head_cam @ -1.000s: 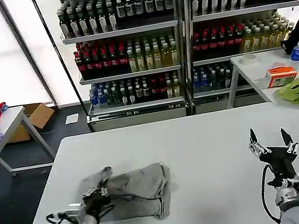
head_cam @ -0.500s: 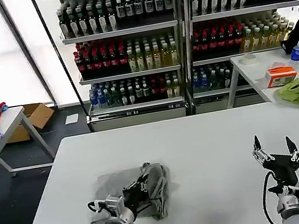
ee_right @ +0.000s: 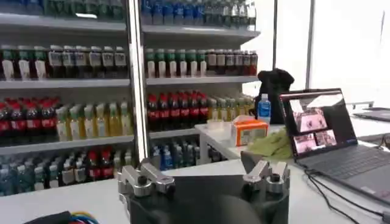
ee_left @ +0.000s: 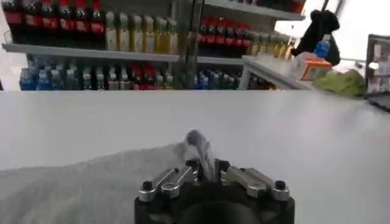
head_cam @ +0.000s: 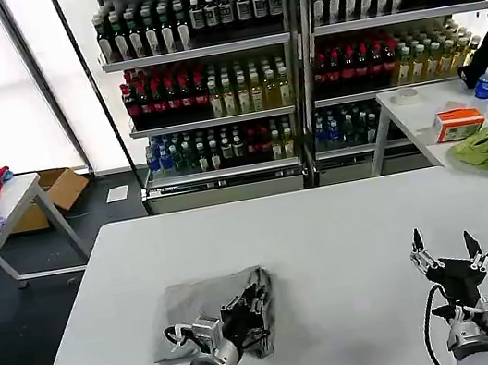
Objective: Fold and organize the clothes.
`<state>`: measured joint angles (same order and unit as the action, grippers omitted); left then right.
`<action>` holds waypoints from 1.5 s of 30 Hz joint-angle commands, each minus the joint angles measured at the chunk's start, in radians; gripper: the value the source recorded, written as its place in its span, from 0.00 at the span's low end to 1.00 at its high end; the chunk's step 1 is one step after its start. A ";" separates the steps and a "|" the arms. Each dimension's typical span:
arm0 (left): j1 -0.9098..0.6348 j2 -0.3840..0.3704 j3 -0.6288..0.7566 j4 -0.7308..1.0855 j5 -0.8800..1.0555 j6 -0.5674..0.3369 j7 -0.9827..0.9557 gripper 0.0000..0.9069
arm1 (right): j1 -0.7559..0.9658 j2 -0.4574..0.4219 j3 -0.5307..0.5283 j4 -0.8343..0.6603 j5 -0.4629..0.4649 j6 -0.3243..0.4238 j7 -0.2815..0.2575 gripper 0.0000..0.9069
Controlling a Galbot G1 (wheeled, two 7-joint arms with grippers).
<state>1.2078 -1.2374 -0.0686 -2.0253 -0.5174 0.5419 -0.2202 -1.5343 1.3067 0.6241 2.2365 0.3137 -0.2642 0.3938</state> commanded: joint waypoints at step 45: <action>0.200 0.054 -0.400 0.093 -0.004 -0.080 0.056 0.88 | 0.136 -0.070 -0.155 -0.071 0.032 -0.009 -0.004 1.00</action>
<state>1.3933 -1.1902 -0.4570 -1.9695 -0.5035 0.4592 -0.2103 -1.4026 1.2379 0.4753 2.1677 0.3457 -0.2740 0.3905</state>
